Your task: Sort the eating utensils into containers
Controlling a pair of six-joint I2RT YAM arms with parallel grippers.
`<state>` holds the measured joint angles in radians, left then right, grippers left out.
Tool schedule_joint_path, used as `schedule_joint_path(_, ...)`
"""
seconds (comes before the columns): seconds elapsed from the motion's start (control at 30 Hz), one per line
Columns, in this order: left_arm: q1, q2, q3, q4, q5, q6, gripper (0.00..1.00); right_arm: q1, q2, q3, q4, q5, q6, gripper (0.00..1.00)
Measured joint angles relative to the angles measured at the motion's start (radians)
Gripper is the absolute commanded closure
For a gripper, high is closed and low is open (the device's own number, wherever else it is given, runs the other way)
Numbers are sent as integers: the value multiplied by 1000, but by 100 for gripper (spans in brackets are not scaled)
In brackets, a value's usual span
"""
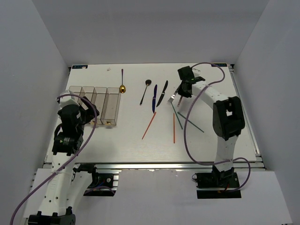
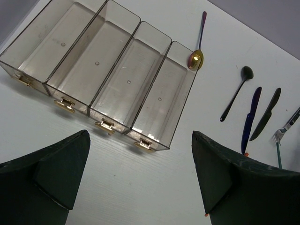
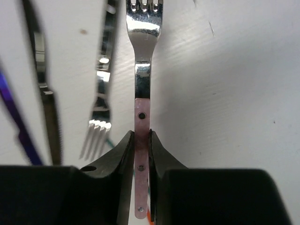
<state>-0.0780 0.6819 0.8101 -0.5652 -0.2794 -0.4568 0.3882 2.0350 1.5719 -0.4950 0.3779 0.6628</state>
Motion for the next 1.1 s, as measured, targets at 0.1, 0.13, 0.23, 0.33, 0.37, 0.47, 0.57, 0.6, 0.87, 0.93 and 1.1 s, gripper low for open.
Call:
schedule_joint_path(0.1, 0, 1, 0, 2, 10, 3, 2, 8, -137, -43, 34, -25, -18, 100)
schedule_joint_path(0.13, 0, -2, 0, 2, 10, 3, 2, 16, -192, -67, 57, -31, -26, 100)
schedule_joint_path(0.23, 0, -24, 0, -2, -2, 2, 2, 73, -346, -137, 129, -87, -45, 100)
schedule_joint_path(0.33, 10, -75, 0, -5, -33, -7, 2, 172, -397, -164, 232, -205, -32, 100)
schedule_joint_path(0.37, 14, -93, 0, -6, -56, -14, 2, 208, -388, -165, 268, -247, -17, 100)
schedule_joint_path(0.47, 31, -167, 1, -18, -120, -36, 2, 330, -304, -168, 400, -336, 58, 100)
schedule_joint_path(0.57, 36, -218, 2, -34, -186, -57, 2, 434, -179, -149, 476, -367, 126, 100)
schedule_joint_path(0.6, 37, -227, 2, -37, -200, -61, 2, 464, -132, -131, 489, -375, 147, 100)
schedule_joint_path(0.87, 37, -178, 2, -58, -221, -72, 3, 583, 113, 71, 527, -367, 282, 100)
schedule_joint_path(0.93, 37, -175, 2, -61, -222, -73, 3, 586, 125, 103, 528, -346, 309, 100)
schedule_joint_path(1.1, 37, -188, 2, -60, -222, -75, 3, 585, 220, 312, 494, -295, 359, 100)
